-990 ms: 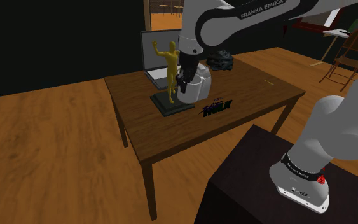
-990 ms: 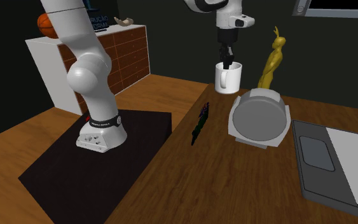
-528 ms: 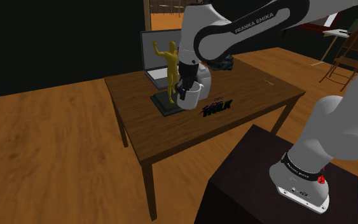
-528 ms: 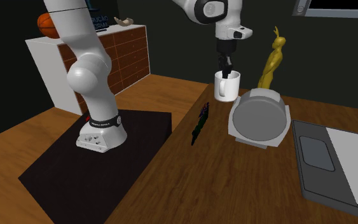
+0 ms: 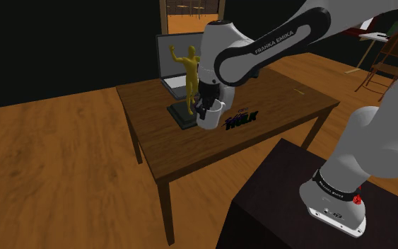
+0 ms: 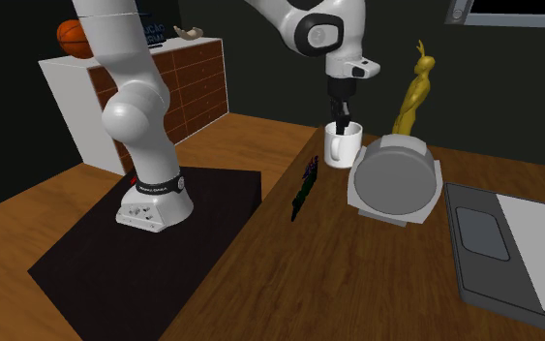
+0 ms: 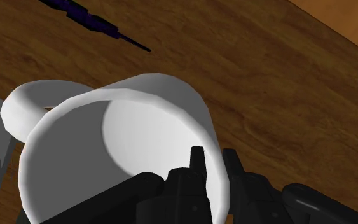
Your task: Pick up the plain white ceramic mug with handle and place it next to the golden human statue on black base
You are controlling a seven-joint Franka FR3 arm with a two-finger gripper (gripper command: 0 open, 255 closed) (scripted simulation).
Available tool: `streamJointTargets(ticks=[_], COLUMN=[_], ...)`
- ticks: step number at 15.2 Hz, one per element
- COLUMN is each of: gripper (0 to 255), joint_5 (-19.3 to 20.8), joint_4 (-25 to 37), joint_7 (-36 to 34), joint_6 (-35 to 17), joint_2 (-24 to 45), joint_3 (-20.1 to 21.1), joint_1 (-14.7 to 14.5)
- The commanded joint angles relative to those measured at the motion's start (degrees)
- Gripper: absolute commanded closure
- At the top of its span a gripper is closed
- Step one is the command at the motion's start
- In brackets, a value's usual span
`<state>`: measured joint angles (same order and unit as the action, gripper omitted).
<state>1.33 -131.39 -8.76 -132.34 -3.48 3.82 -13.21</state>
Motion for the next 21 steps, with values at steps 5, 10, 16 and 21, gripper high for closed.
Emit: streamJointTargets(ticks=[5, 10, 16, 21], gripper=[255, 255, 0, 0], joint_5=[0.29, 0.29, 0.27, -0.29], joint_4=[-1.46, -1.45, -1.76, 1.25], joint_7=[-0.20, -0.20, 0.13, 0.20], joint_6=[-3.64, -3.64, -3.92, 3.62], joint_2=[2.13, 2.13, 2.11, -2.44], joint_3=[0.05, 0.15, 0.01, 0.20], joint_1=[0.10, 0.21, 0.38, 0.15])
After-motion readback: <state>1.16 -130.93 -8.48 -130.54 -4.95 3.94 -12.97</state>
